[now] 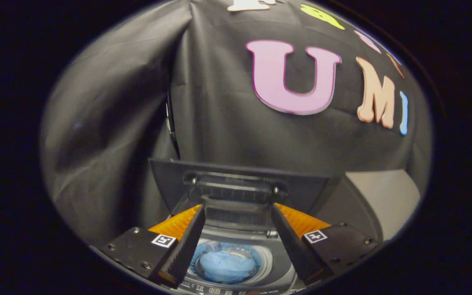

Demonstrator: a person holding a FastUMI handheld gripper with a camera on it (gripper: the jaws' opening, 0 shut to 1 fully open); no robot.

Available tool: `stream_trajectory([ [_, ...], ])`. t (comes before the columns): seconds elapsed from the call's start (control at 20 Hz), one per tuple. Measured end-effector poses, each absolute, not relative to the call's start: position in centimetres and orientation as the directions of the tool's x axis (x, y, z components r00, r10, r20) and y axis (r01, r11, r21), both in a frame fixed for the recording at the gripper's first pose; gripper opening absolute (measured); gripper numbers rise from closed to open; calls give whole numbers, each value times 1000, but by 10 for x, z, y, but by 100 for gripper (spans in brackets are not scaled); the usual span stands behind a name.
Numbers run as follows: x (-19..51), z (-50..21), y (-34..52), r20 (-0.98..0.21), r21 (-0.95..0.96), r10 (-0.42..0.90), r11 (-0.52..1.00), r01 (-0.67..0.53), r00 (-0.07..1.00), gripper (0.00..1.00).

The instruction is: Put the clothes into the washing machine and then close the washing machine lid.

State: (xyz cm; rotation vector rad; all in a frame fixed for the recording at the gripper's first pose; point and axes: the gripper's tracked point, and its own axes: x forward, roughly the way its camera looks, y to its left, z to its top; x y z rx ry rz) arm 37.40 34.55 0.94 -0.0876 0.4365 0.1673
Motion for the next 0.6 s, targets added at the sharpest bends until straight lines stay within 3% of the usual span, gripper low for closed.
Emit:
stream_trajectory([
  [0.4, 438, 53, 361, -218, -3, 121, 992, -125, 968, 97],
  [0.6, 468, 33, 362, -225, 79, 117, 992, -102, 967, 97],
])
